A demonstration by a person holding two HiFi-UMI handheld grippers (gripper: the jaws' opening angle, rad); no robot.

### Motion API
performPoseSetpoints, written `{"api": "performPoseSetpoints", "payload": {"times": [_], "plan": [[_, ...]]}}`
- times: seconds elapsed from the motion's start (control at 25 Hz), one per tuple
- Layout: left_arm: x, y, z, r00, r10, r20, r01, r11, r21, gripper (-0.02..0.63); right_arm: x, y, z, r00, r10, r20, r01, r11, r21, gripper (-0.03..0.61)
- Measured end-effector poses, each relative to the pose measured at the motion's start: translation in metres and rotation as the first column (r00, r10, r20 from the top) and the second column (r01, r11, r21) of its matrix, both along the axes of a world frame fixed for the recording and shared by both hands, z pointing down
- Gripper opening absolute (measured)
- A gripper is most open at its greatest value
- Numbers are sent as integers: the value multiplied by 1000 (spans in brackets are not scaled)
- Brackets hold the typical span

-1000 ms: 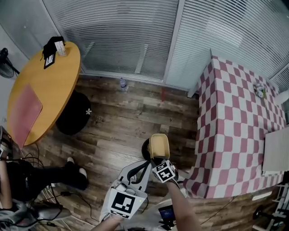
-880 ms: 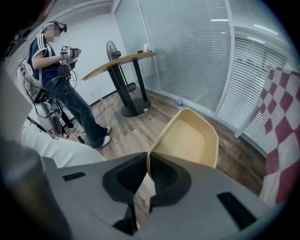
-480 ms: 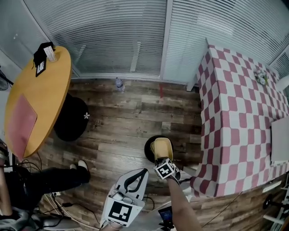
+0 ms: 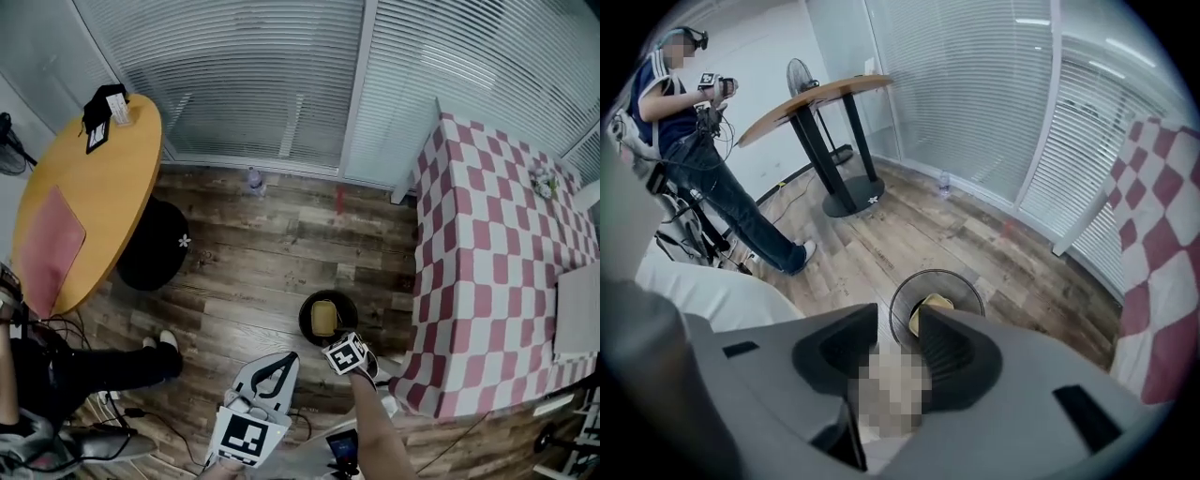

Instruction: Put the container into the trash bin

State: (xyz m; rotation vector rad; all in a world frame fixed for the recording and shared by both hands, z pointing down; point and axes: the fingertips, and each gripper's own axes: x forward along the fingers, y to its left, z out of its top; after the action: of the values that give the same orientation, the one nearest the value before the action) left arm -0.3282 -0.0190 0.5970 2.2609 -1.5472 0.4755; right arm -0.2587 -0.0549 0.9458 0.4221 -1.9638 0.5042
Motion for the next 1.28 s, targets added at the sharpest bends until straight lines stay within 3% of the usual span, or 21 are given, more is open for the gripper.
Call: {"api": "performPoseSetpoints", "payload": {"times": [0.2,0.28,0.48,0.84,1.04,1.28], "plan": [[3,0,-15,999,-52,-1,52,999,-8,3,11,3,-34,998,-57,2,57,998,26,10],[6,-2,-24,998,-70,5,70,998,-3,3,13,7,-48,995,-102,5,101,994,28,-3],[21,-5,-45,987,-141,-78,141,990,-8,3,23,12,-95,988,-133,83,130,991,44,-6],[59,-15,-82,978,-200,-65,203,978,40,3,39,11,-176,958,-195,212,176,979,105,-6],[75,-9,-85,973,-224,-58,226,974,29,3,37,9,-226,931,-175,320,136,981,139,-6],[83,-2,-87,970,-240,-50,242,970,34,3,33,1,-294,884,-176,432,69,966,251,-6]]}}
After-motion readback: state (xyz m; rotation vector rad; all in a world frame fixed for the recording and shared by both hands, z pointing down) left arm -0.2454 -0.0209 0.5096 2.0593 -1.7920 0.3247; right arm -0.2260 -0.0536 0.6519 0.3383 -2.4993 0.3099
